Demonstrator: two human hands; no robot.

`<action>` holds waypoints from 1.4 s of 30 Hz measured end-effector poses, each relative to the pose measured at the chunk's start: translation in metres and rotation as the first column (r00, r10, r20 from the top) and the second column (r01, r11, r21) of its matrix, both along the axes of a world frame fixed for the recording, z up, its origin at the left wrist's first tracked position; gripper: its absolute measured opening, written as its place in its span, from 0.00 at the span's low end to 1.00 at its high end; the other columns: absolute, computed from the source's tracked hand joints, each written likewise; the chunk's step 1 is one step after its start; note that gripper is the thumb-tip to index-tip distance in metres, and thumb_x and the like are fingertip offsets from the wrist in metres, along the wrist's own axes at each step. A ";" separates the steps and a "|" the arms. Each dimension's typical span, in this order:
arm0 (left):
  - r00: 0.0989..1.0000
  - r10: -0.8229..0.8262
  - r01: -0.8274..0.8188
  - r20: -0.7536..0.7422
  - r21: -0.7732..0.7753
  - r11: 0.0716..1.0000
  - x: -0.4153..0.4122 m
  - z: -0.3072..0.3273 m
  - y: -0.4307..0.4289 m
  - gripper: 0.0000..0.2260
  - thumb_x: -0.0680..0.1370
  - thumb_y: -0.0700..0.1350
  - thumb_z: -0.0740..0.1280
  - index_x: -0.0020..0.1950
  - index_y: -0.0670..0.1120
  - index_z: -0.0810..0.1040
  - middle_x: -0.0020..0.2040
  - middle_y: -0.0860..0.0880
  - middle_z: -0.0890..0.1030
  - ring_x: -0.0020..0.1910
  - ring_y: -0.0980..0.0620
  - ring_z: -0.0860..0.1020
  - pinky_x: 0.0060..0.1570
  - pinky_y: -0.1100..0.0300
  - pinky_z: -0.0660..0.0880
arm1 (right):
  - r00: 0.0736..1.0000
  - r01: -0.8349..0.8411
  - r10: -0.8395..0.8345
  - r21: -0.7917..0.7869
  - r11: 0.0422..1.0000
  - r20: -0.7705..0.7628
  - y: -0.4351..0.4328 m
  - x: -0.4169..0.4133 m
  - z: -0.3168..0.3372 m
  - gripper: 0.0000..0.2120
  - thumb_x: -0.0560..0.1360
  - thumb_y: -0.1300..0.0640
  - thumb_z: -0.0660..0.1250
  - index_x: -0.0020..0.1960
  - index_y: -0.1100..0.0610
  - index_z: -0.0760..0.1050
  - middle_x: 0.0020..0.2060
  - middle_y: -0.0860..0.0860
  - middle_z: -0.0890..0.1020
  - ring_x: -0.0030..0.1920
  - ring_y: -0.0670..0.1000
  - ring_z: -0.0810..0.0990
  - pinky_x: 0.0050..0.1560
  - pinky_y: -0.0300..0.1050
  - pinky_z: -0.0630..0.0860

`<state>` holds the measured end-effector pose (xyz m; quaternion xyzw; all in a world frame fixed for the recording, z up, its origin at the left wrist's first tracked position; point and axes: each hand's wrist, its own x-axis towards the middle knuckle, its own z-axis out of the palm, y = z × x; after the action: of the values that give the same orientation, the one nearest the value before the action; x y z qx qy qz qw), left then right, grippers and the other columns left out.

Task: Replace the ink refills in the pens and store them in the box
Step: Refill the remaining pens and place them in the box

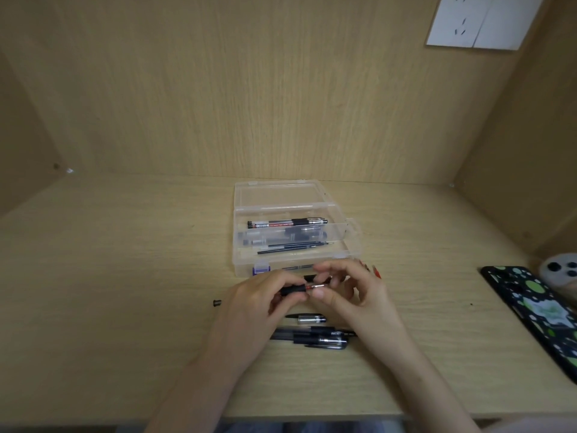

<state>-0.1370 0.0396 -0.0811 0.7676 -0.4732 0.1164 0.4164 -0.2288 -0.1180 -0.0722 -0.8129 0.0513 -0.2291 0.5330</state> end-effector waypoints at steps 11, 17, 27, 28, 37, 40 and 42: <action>1.000 0.016 -0.015 -0.011 0.075 0.997 -0.001 -0.001 0.000 0.11 0.75 0.55 0.61 0.54 0.55 0.76 0.46 0.61 0.79 0.41 0.60 0.78 0.40 0.64 0.75 | 1.000 0.011 -0.011 0.005 1.000 -0.023 -0.001 0.002 -0.001 0.08 0.68 0.51 0.71 0.47 0.49 0.80 0.41 0.46 0.81 0.42 0.42 0.76 0.44 0.31 0.69; 0.999 0.024 -0.023 -0.021 0.085 0.996 -0.002 0.001 0.001 0.09 0.75 0.53 0.63 0.53 0.54 0.77 0.46 0.61 0.79 0.41 0.62 0.76 0.41 0.66 0.74 | 1.000 0.007 -0.007 -0.002 1.000 -0.020 -0.002 0.001 -0.003 0.15 0.69 0.61 0.74 0.51 0.47 0.79 0.43 0.46 0.81 0.42 0.43 0.76 0.45 0.29 0.68; 0.996 0.071 -0.068 -0.050 0.061 0.996 -0.002 0.002 0.001 0.07 0.75 0.49 0.67 0.52 0.52 0.78 0.44 0.60 0.79 0.42 0.62 0.77 0.40 0.65 0.74 | 0.995 0.101 -0.102 0.023 0.995 0.008 -0.004 0.002 -0.001 0.05 0.71 0.60 0.72 0.42 0.50 0.81 0.35 0.45 0.79 0.35 0.40 0.72 0.39 0.30 0.66; 0.995 0.081 -0.078 -0.060 0.048 0.996 -0.002 0.003 0.001 0.07 0.75 0.49 0.66 0.52 0.52 0.78 0.44 0.60 0.79 0.42 0.61 0.77 0.40 0.65 0.75 | 0.992 0.126 -0.126 0.021 0.992 0.014 -0.005 0.002 -0.002 0.05 0.71 0.59 0.72 0.41 0.49 0.80 0.34 0.43 0.79 0.34 0.40 0.71 0.39 0.30 0.65; 0.994 0.092 -0.089 -0.057 0.044 0.995 -0.004 0.004 0.001 0.08 0.74 0.49 0.66 0.53 0.52 0.77 0.44 0.60 0.79 0.43 0.63 0.77 0.43 0.66 0.75 | 0.991 0.028 -0.086 -0.463 0.886 -0.104 -0.007 0.004 -0.014 0.07 0.69 0.46 0.72 0.47 0.44 0.81 0.39 0.39 0.77 0.50 0.40 0.68 0.52 0.28 0.61; 0.995 0.081 -0.078 -0.066 0.045 0.996 -0.004 0.005 0.001 0.08 0.74 0.48 0.67 0.53 0.53 0.77 0.45 0.60 0.79 0.44 0.62 0.77 0.43 0.66 0.75 | 0.993 0.032 -0.075 -0.403 0.914 -0.091 -0.006 0.004 -0.011 0.13 0.68 0.40 0.68 0.50 0.43 0.81 0.41 0.39 0.78 0.51 0.41 0.68 0.52 0.28 0.61; 0.995 0.071 -0.067 -0.074 0.048 0.997 -0.004 0.005 0.002 0.07 0.74 0.47 0.68 0.52 0.53 0.77 0.44 0.61 0.79 0.44 0.62 0.77 0.43 0.68 0.74 | 0.996 0.059 -0.074 -0.272 0.960 -0.048 -0.008 0.004 -0.009 0.12 0.67 0.39 0.70 0.49 0.40 0.81 0.42 0.40 0.80 0.52 0.43 0.70 0.53 0.30 0.62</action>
<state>-0.1414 0.0411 -0.0757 0.7966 -0.4327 0.0908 0.4123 -0.2249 -0.1256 -0.0814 -0.8822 0.0623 -0.2280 0.4073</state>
